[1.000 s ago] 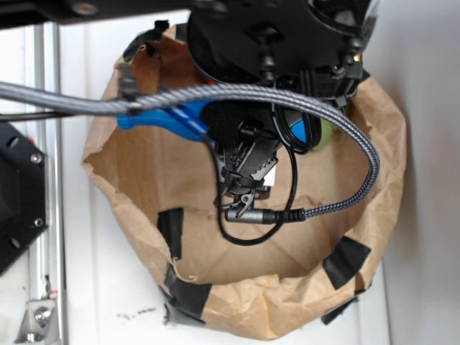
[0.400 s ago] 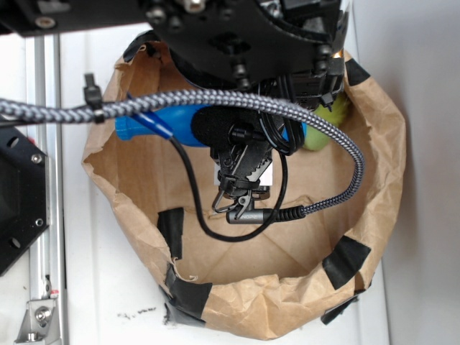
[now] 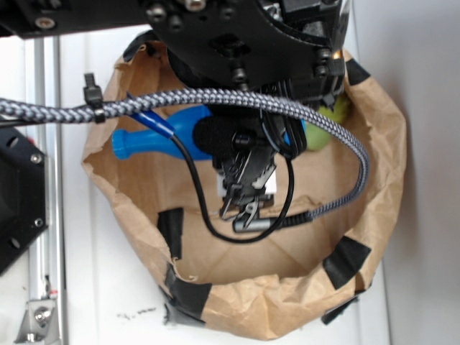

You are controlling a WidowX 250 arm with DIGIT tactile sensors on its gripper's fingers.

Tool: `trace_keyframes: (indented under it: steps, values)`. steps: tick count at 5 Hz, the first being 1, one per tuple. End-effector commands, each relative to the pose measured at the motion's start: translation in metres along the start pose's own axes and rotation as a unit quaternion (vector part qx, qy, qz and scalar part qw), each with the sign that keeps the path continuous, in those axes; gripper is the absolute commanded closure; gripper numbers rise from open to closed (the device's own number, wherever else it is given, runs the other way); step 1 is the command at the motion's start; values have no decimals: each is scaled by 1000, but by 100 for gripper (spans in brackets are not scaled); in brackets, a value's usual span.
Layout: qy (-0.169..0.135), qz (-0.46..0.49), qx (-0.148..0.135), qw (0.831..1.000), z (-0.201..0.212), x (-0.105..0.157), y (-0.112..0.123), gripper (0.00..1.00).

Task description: Grab the blue bottle.

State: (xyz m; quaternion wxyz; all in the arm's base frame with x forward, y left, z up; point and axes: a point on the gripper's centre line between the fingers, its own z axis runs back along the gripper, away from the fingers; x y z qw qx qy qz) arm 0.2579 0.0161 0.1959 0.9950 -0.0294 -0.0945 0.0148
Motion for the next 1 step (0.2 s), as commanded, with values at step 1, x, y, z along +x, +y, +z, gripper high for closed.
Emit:
trace_keyframes:
  steps: [1]
  values:
    - [-11,7,4,1000,8,-1,-15,100]
